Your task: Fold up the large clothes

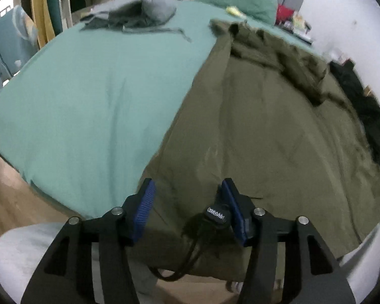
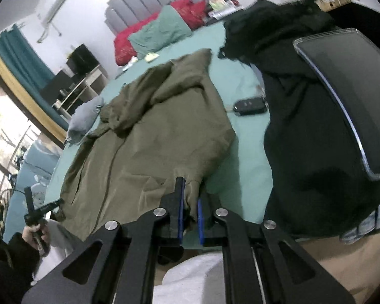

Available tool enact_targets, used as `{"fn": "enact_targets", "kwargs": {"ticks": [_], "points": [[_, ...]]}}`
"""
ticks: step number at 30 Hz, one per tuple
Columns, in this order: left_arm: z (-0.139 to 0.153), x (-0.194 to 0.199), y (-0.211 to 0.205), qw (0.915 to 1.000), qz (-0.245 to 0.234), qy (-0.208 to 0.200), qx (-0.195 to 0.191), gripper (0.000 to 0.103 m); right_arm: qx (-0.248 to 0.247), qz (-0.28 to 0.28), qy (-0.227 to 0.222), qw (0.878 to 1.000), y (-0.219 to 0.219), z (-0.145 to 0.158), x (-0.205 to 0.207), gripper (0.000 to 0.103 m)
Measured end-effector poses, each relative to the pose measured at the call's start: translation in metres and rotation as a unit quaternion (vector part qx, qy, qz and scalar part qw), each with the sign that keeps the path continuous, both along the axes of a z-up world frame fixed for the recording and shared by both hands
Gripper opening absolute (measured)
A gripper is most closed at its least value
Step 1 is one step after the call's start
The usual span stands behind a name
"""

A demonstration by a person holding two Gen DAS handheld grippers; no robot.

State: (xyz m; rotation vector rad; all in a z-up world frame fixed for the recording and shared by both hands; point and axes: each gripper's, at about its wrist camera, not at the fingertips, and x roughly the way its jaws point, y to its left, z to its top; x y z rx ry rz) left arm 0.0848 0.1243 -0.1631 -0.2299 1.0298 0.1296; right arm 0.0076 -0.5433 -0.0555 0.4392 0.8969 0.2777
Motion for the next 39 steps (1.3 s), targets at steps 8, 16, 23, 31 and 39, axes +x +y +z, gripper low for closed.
{"fn": "enact_targets", "kwargs": {"ticks": [8,16,23,31,39], "points": [[-0.009,0.004,-0.002,0.9999,-0.004,-0.002,0.014,0.061,-0.031,0.004,0.072,0.997,-0.003,-0.029,0.022,0.034],[-0.012,0.002,-0.016,0.9992,-0.037,0.009,0.005,0.083,0.038,0.047,0.130,0.990,0.005,-0.058,0.030,0.060],[-0.011,0.002,-0.036,0.9969,-0.070,0.014,0.034,0.060,0.088,0.053,0.091,0.991,0.018,-0.059,0.025,0.023],[0.009,-0.011,-0.033,0.9970,-0.073,-0.012,-0.020,0.001,0.091,0.039,0.039,0.994,0.018,-0.034,0.007,0.004],[0.060,-0.049,-0.022,0.9930,-0.070,-0.061,-0.073,0.001,0.112,0.044,-0.014,0.993,0.027,0.007,-0.026,0.004]]}}
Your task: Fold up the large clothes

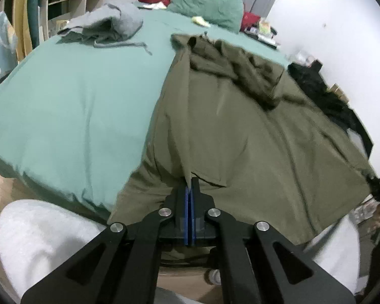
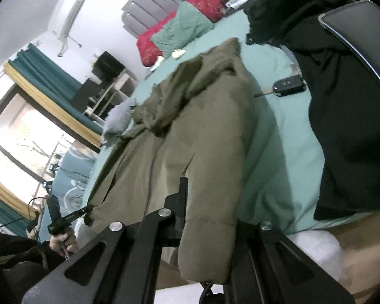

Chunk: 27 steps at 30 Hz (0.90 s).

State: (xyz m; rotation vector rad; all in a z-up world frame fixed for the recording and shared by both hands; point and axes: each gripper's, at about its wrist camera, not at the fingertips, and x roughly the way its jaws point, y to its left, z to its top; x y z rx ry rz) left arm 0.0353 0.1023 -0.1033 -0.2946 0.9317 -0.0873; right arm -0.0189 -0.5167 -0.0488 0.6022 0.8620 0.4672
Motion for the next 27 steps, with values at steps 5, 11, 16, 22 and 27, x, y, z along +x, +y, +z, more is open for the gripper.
{"fn": "enact_targets", "kwargs": {"ticks": [5,11,16,22,27], "points": [[0.046,-0.026,0.008,0.9992,0.003,-0.033,-0.020,0.001,0.015,-0.003,-0.038,0.999,0.001,0.029,-0.020,0.004],[0.101,-0.048,0.018,0.9967,-0.002,-0.069,-0.042,0.001,0.015,0.002,-0.098,0.995,0.002,0.079,-0.050,0.004],[0.131,-0.056,0.028,0.9944,0.016,-0.078,-0.070,0.001,0.027,0.006,-0.131,0.991,-0.006,0.103,-0.065,0.004],[0.141,-0.016,0.038,0.9941,0.025,-0.085,-0.063,0.001,0.044,-0.020,-0.141,0.989,-0.024,0.104,-0.042,0.004],[0.147,0.055,0.041,0.9935,0.019,-0.097,-0.056,0.001,0.041,-0.036,-0.160,0.986,-0.021,0.116,0.018,0.004]]}}
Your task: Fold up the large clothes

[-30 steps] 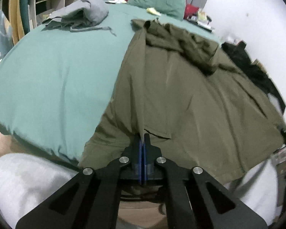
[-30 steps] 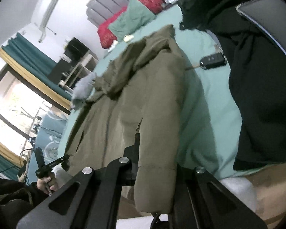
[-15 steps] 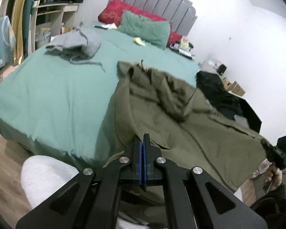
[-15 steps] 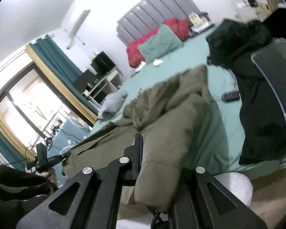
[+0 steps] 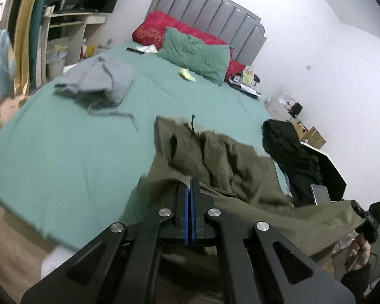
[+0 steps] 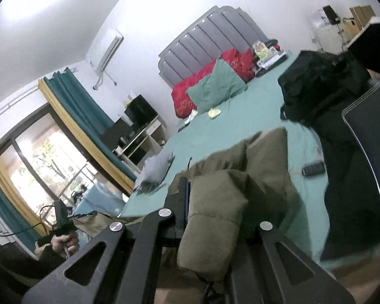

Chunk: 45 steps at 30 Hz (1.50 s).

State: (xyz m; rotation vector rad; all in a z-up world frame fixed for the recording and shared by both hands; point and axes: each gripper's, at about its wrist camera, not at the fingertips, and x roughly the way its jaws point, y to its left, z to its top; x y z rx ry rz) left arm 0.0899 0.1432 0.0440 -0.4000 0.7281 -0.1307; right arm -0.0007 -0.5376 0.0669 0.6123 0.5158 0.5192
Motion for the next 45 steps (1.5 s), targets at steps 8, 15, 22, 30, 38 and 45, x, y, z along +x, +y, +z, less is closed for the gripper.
{"fn": "enact_targets", "kwargs": {"ticks": [8,15,22,30,38,45], "points": [[0.003,0.153,0.013,0.9992,0.011,0.002,-0.038,0.001,-0.053,-0.017,-0.022,0.998,0.015,0.025,0.131,0.004],[-0.052,0.295,0.024,0.9950,0.049,0.036,-0.079,0.009,-0.108,-0.056,0.021,0.992,0.026,-0.020,0.289,0.005],[-0.093,0.303,0.061,0.9900,0.117,0.009,-0.079,0.077,-0.151,-0.037,0.156,0.976,0.039,-0.134,0.393,0.039],[-0.153,0.233,0.010,0.9966,-0.018,0.072,0.036,0.077,-0.122,-0.063,0.094,0.986,-0.007,-0.112,0.317,0.102],[-0.219,0.201,-0.032,0.9904,-0.036,0.118,0.062,0.077,-0.128,-0.010,0.178,0.976,0.005,-0.160,0.219,0.102],[-0.207,0.183,-0.029,0.9926,-0.010,0.119,0.022,0.004,-0.035,-0.012,0.206,0.978,0.003,-0.204,0.183,0.022]]}}
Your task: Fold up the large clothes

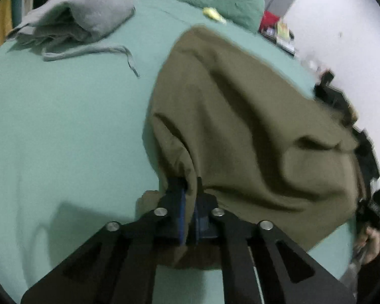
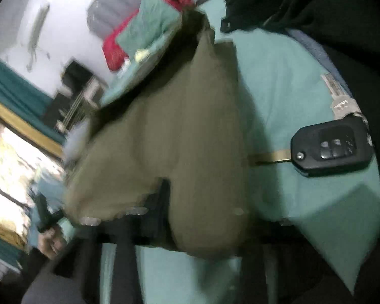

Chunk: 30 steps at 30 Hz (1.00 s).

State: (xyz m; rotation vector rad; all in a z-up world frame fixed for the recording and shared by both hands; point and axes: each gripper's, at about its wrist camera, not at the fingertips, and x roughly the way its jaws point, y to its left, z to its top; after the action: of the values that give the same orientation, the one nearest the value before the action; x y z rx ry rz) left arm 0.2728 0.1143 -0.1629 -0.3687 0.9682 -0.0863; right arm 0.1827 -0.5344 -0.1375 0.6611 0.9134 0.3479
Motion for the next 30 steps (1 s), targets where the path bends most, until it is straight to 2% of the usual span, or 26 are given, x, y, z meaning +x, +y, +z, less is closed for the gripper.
{"fn": "enact_targets", "kwargs": {"ticks": [5,10,12,15,17,18,19,20,21,23,26,27,30], "points": [[0.044,-0.051,0.005,0.9996,0.006,-0.027,0.001,0.002,-0.020,0.032,-0.029,0.999,0.009,0.043,-0.022,0.019],[0.067,-0.106,0.008,0.9997,-0.004,-0.023,-0.006,0.002,-0.031,0.062,-0.041,0.997,0.005,0.075,-0.060,0.018],[0.071,-0.128,0.003,0.9996,-0.027,-0.002,-0.010,0.003,-0.040,0.074,-0.045,0.995,-0.002,0.086,-0.084,0.018],[0.071,-0.158,-0.014,0.9967,-0.078,0.022,0.007,0.004,-0.043,0.082,-0.036,0.995,-0.009,0.087,-0.107,0.018],[0.065,-0.171,-0.023,0.9937,-0.102,0.044,0.010,0.005,-0.058,0.089,-0.020,0.994,-0.013,0.079,-0.115,0.019],[0.061,-0.174,-0.025,0.9923,-0.111,0.053,0.016,0.007,-0.071,0.096,-0.005,0.993,-0.012,0.073,-0.116,0.023],[0.058,-0.174,-0.025,0.9914,-0.115,0.058,0.023,0.010,-0.079,0.101,0.011,0.992,-0.011,0.065,-0.115,0.024],[0.056,-0.171,-0.024,0.9919,-0.110,0.059,0.025,0.018,-0.088,0.103,0.029,0.990,-0.010,0.057,-0.114,0.027],[0.058,-0.168,-0.020,0.9938,-0.092,0.056,0.027,0.036,-0.104,0.099,0.045,0.989,-0.010,0.048,-0.112,0.034],[0.069,-0.162,-0.017,0.9963,-0.073,0.038,0.024,0.062,-0.111,0.083,0.038,0.990,-0.011,0.046,-0.113,0.040],[0.091,-0.146,-0.019,0.9973,-0.066,-0.015,0.026,0.063,-0.104,0.056,0.008,0.993,-0.012,0.057,-0.110,0.052],[0.095,-0.138,-0.022,0.9968,-0.069,-0.022,0.031,0.063,-0.104,0.050,0.001,0.993,-0.011,0.060,-0.108,0.056],[0.091,-0.100,-0.032,0.9943,-0.083,-0.028,0.061,0.064,-0.130,0.040,-0.025,0.990,-0.003,0.075,-0.104,0.056]]}}
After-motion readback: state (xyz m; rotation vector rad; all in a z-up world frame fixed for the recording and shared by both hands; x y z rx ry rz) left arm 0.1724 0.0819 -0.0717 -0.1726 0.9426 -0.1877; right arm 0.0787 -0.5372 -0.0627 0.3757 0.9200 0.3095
